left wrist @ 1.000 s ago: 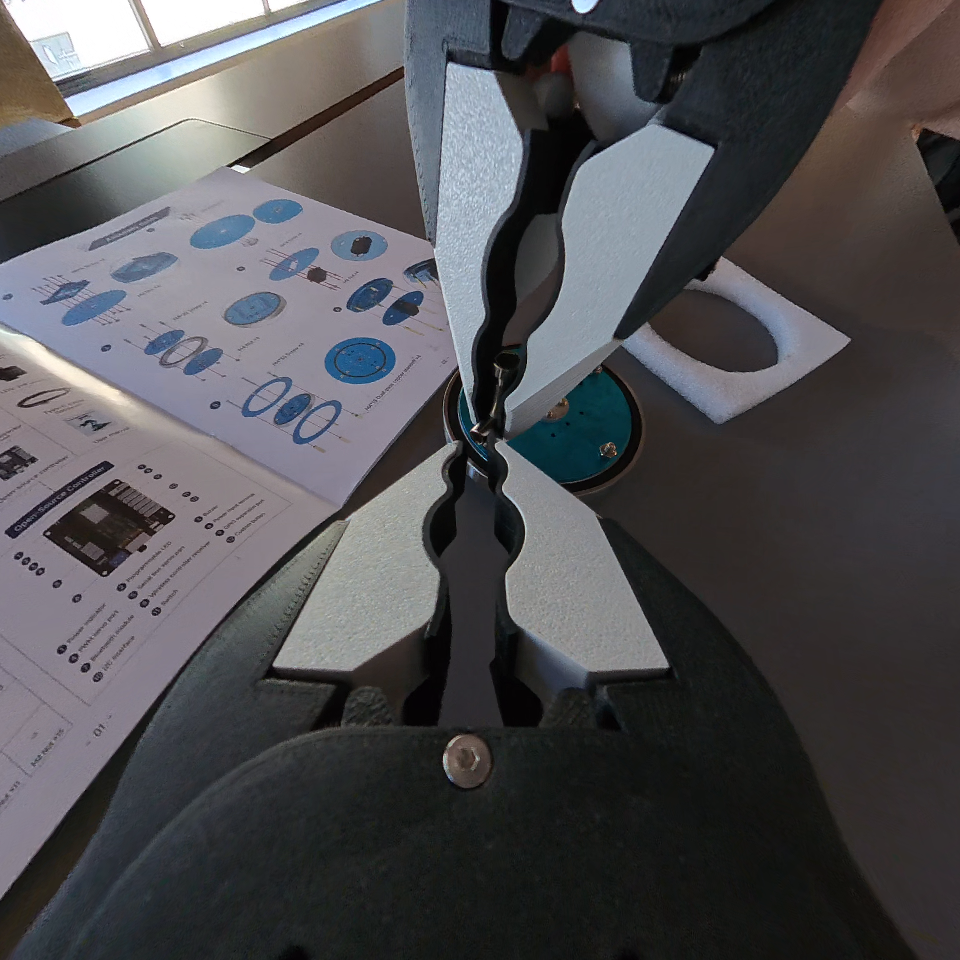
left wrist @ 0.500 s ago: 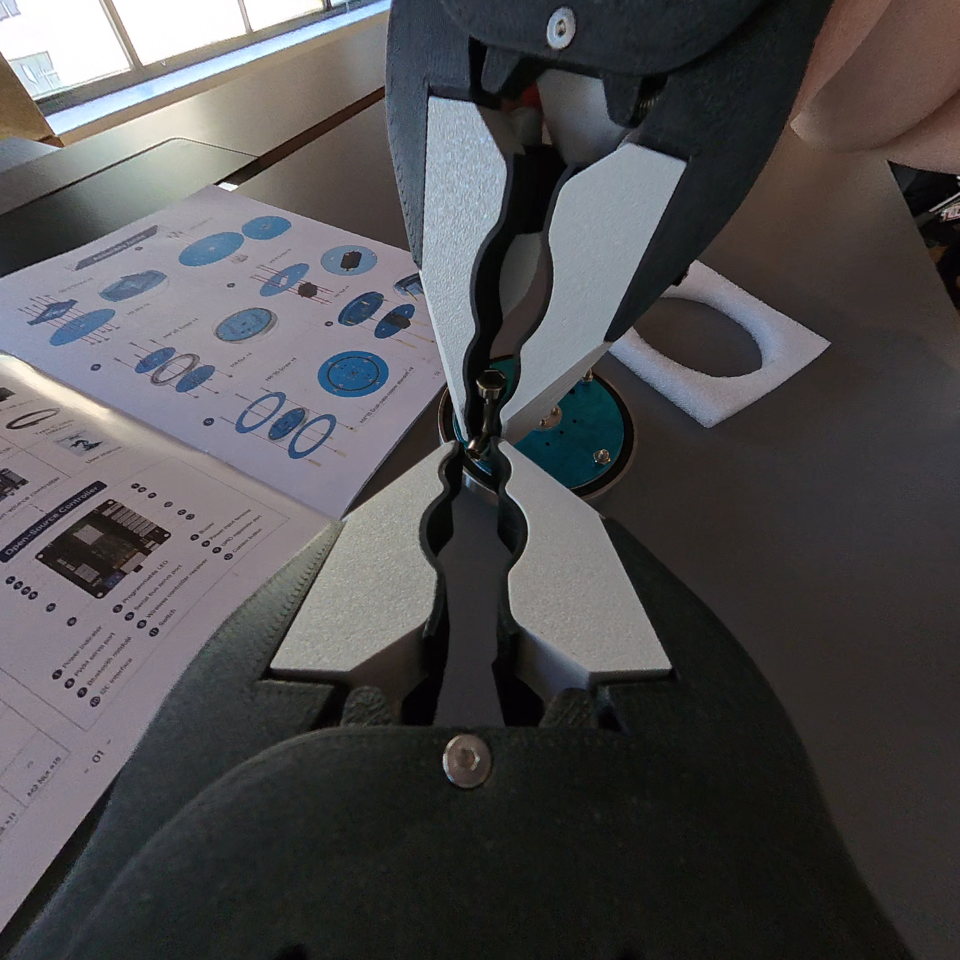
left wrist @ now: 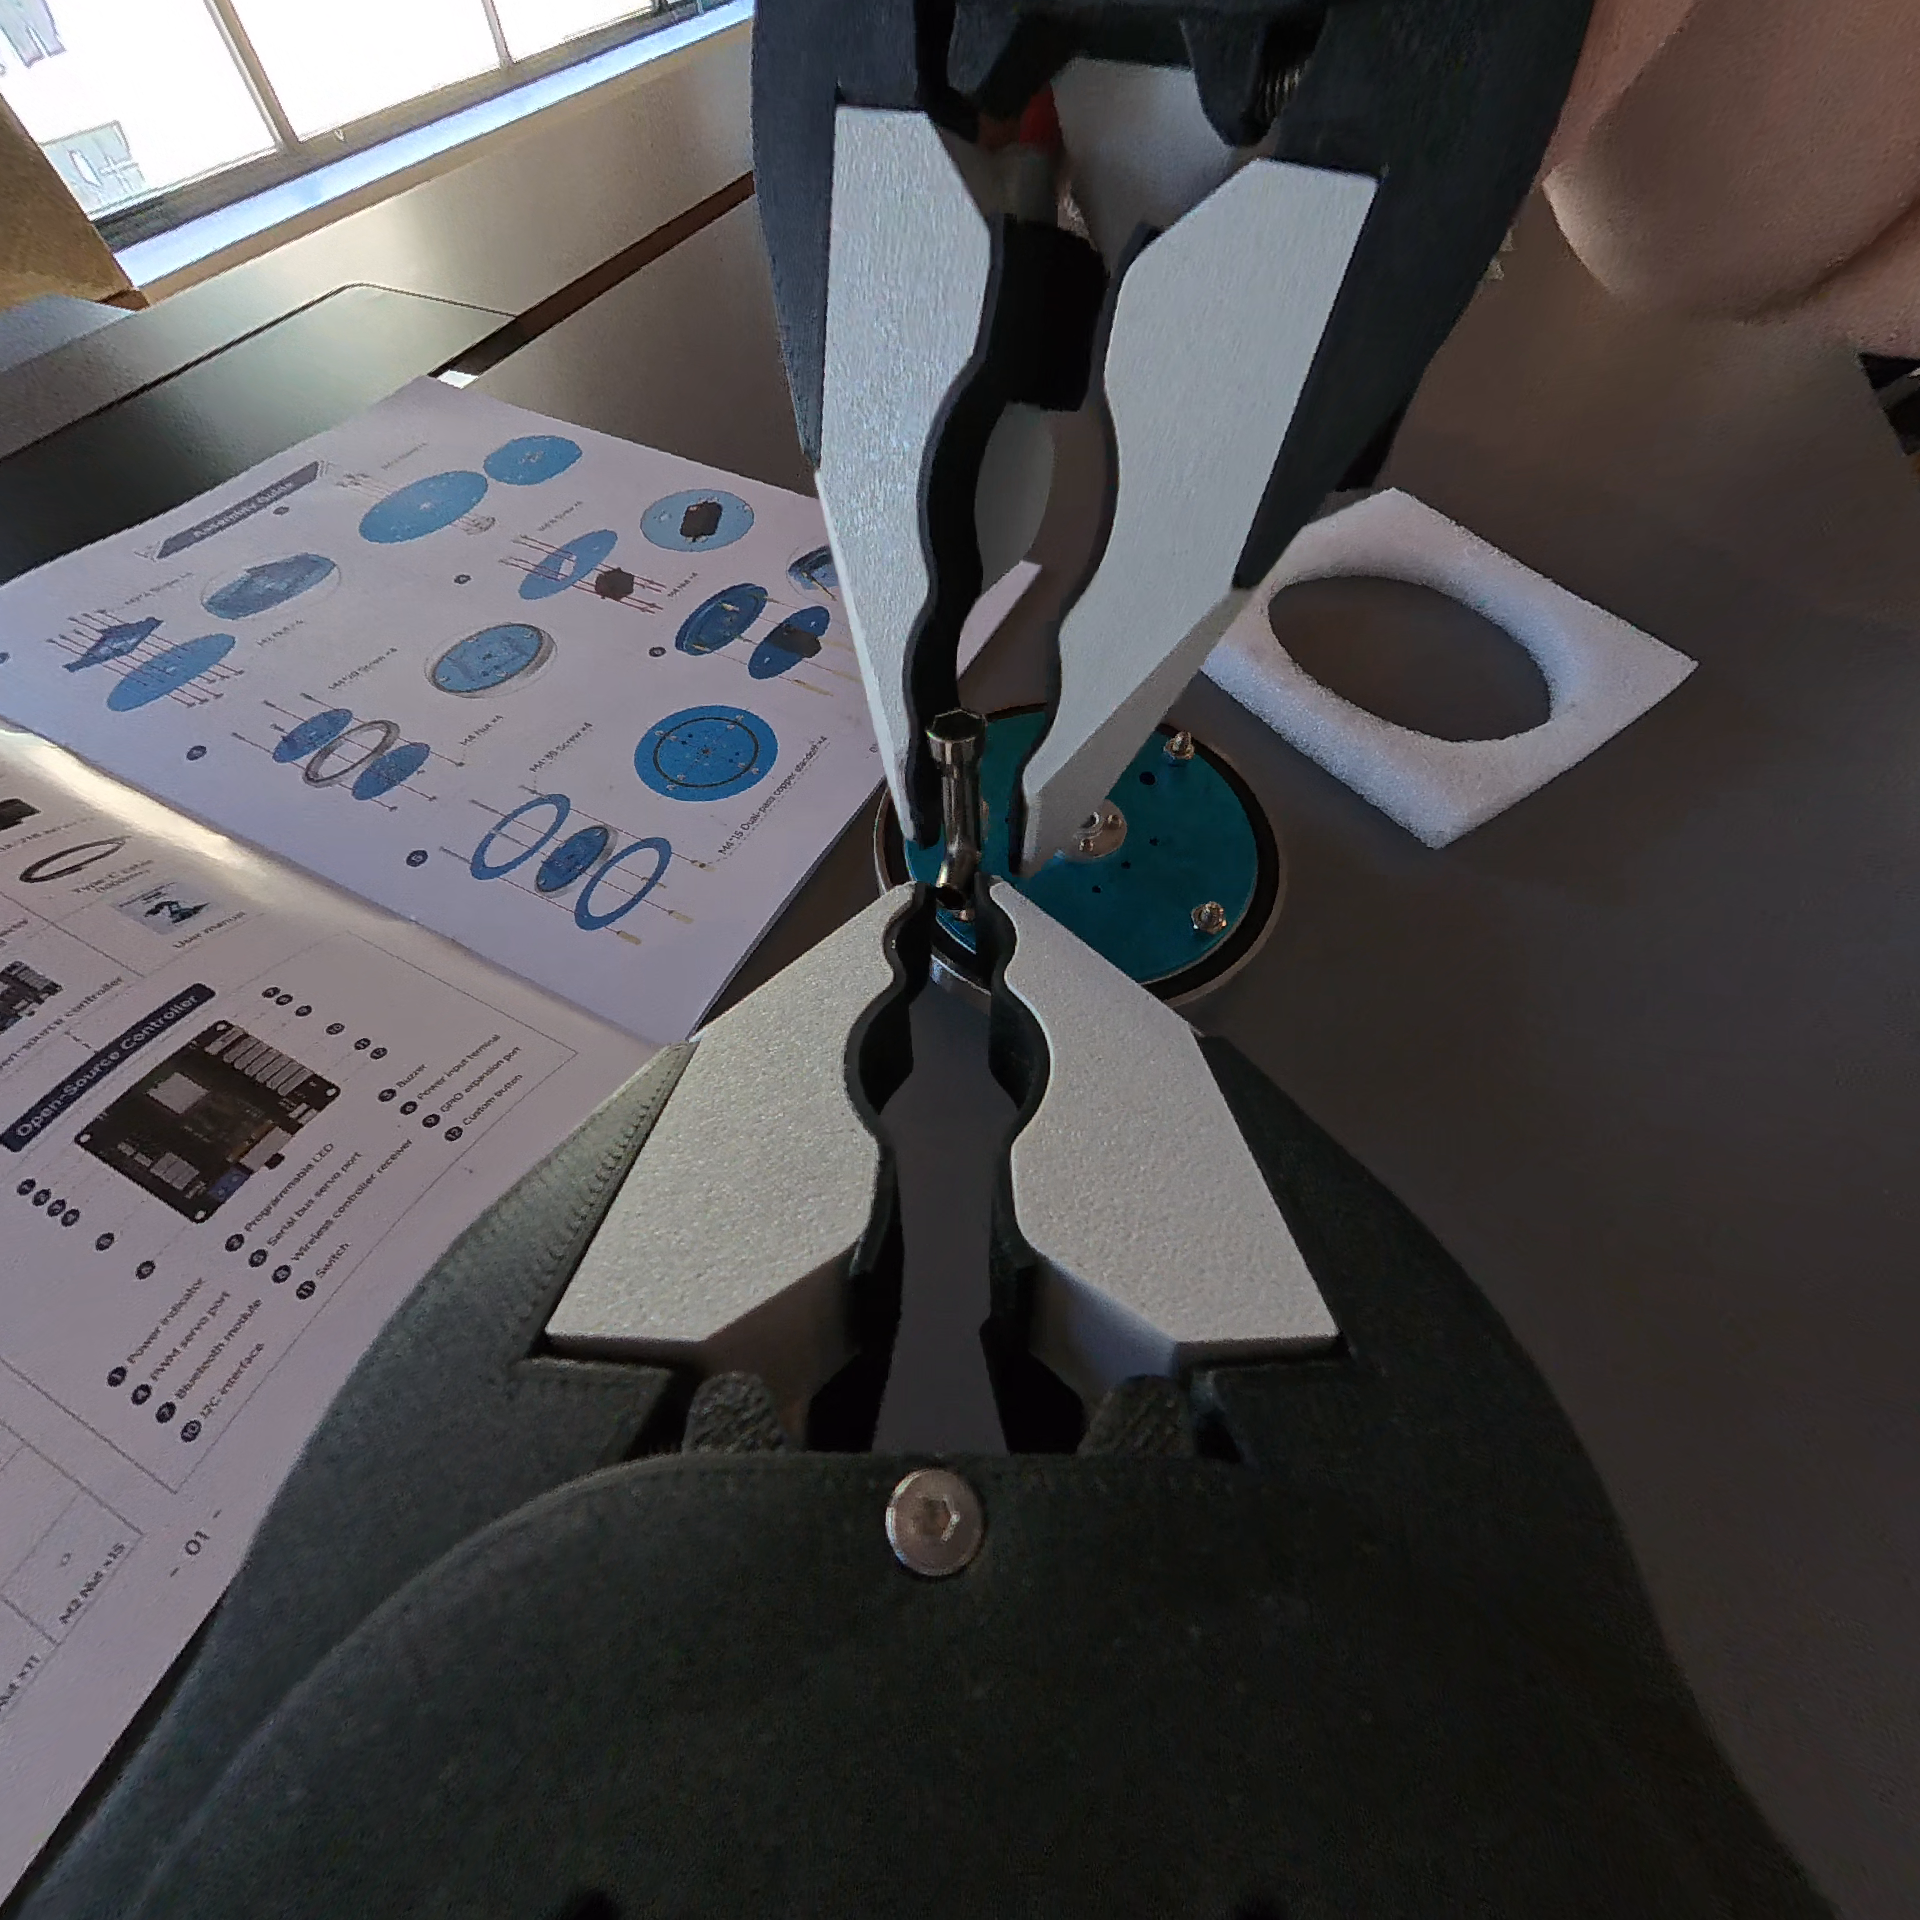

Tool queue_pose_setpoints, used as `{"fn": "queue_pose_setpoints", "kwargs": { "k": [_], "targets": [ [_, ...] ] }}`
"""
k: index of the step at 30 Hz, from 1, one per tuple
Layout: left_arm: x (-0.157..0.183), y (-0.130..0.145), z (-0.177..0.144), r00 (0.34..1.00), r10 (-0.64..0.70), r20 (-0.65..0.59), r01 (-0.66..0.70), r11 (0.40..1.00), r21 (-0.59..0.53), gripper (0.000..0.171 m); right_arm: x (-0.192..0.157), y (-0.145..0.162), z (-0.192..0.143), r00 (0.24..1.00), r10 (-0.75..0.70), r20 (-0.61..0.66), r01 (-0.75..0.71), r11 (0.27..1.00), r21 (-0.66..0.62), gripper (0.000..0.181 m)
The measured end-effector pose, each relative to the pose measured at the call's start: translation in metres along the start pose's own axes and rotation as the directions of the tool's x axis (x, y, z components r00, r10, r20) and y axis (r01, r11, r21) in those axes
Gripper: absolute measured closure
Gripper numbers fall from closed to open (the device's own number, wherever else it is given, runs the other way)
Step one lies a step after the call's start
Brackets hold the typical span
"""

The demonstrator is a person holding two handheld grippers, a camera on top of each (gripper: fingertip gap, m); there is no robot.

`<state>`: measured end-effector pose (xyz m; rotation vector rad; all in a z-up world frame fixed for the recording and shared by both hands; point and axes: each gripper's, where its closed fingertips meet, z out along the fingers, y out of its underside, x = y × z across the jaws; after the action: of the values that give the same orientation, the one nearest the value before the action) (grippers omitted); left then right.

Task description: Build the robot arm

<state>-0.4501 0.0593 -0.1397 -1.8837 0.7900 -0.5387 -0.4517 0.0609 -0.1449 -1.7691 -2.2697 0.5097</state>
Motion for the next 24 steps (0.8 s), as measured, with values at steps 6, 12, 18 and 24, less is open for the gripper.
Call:
{"fn": "queue_pose_setpoints", "kwargs": {
  "k": [6,12,18,24],
  "targets": [
    [0.000,0.001,0.000,1.000,0.006,-0.001,-0.006,1.000,-0.003,0.165,0.001,-0.009,-0.016,1.000,0.005,0.021,-0.007,0.992,0.122,0.165],
    [0.000,0.002,-0.001,1.000,0.008,0.001,-0.008,1.000,-0.008,0.165,0.005,-0.016,-0.022,0.999,-0.051,0.015,0.048,0.982,0.182,0.168],
    [0.001,0.003,-0.002,1.000,0.016,0.000,-0.016,1.000,-0.015,0.166,0.003,-0.019,-0.016,0.998,-0.059,0.020,0.054,0.980,0.192,0.171],
    [0.003,0.004,-0.003,1.000,0.022,-0.014,-0.022,1.000,-0.020,0.166,-0.001,-0.019,-0.016,0.994,-0.111,-0.002,0.110,0.978,0.176,0.171]
  ]
}}
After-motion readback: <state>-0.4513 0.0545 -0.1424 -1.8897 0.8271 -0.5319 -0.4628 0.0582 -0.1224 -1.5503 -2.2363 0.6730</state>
